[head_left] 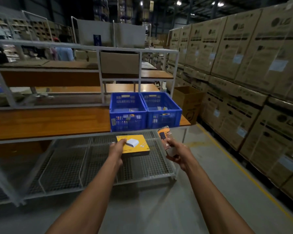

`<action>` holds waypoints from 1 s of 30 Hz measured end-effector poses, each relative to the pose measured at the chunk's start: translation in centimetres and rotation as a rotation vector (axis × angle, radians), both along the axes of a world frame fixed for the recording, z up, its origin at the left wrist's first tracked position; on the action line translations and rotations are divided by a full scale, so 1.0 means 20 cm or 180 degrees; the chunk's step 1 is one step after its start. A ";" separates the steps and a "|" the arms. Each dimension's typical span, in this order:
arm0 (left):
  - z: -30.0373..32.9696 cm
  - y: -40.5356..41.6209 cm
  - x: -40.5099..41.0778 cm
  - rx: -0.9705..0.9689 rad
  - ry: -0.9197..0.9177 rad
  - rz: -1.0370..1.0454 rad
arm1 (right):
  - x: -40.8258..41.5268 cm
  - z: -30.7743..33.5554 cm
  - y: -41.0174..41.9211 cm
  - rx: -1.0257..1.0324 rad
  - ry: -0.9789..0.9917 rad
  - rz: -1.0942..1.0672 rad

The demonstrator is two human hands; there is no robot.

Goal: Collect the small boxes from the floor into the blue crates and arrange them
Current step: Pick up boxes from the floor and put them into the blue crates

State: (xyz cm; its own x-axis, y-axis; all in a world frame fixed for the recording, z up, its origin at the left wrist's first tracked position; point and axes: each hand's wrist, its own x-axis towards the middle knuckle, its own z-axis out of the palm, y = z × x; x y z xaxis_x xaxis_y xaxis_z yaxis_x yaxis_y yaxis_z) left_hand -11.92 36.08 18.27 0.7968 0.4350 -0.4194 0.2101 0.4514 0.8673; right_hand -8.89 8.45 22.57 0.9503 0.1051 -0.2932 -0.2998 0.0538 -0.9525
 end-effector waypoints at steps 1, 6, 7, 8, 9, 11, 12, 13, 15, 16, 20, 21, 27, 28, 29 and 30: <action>0.01 0.07 0.11 -0.0010 0.0028 0.0019 | 0.10 0.01 0.06 -0.0047 -0.0049 0.0017; 0.10 0.27 0.58 -0.0092 -0.0021 0.0293 | 0.58 0.02 0.32 -0.0232 -0.0078 0.0168; 0.10 0.31 0.66 -0.0076 -0.0085 0.0339 | 0.68 0.01 0.37 -0.0244 -0.0092 0.0145; 0.11 0.33 0.73 -0.0097 -0.0124 0.0349 | 0.76 0.01 0.41 -0.0247 -0.0103 0.0120; 0.10 0.36 0.81 -0.0098 -0.0125 0.0385 | 0.88 -0.01 0.47 -0.0216 -0.0090 0.0106; 0.11 0.43 0.97 -0.0064 -0.0162 0.0506 | 1.09 -0.03 0.58 -0.0189 -0.0075 0.0148; 0.11 0.48 1.06 -0.0020 -0.0197 0.0582 | 1.20 -0.03 0.63 -0.0196 -0.0078 0.0216; 0.11 0.53 1.14 0.0039 -0.0207 0.0656 | 1.31 -0.03 0.68 -0.0177 -0.0108 0.0253; 0.12 0.63 1.32 0.0131 -0.0183 0.0804 | 1.54 -0.02 0.80 -0.0174 -0.0101 0.0335; 0.12 0.67 1.41 0.0177 -0.0180 0.0856 | 1.67 -0.02 0.85 -0.0214 -0.0126 0.0383; 0.19 0.81 1.75 0.0188 -0.0227 0.1083 | 2.26 -0.11 1.07 -0.0632 -0.0228 0.0568; 0.21 0.84 1.83 0.0166 -0.0234 0.1141 | 2.41 -0.14 1.13 -0.0727 -0.0241 0.0652; 0.23 0.98 2.22 0.0240 -0.0218 0.1260 | 2.66 0.00 1.34 -0.1216 -0.0316 0.0985; 0.22 0.99 2.27 0.0266 -0.0208 0.1274 | 2.71 -0.03 1.37 -0.1357 -0.0332 0.1043; 0.21 1.00 2.32 0.0280 -0.0197 0.1288 | 2.76 -0.05 1.39 -0.1567 -0.0341 0.1127; 0.21 1.00 2.36 0.0292 -0.0175 0.1291 | 2.79 -0.06 1.41 -0.1804 -0.0357 0.1250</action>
State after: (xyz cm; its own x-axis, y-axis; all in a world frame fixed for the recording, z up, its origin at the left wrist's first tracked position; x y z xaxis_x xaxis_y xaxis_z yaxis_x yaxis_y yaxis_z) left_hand 35.38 56.15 22.41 0.5733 0.7517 -0.3260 -0.0167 0.4085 0.9126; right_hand 46.92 36.61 21.32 0.9010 0.3069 -0.3065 -0.0934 -0.5528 -0.8281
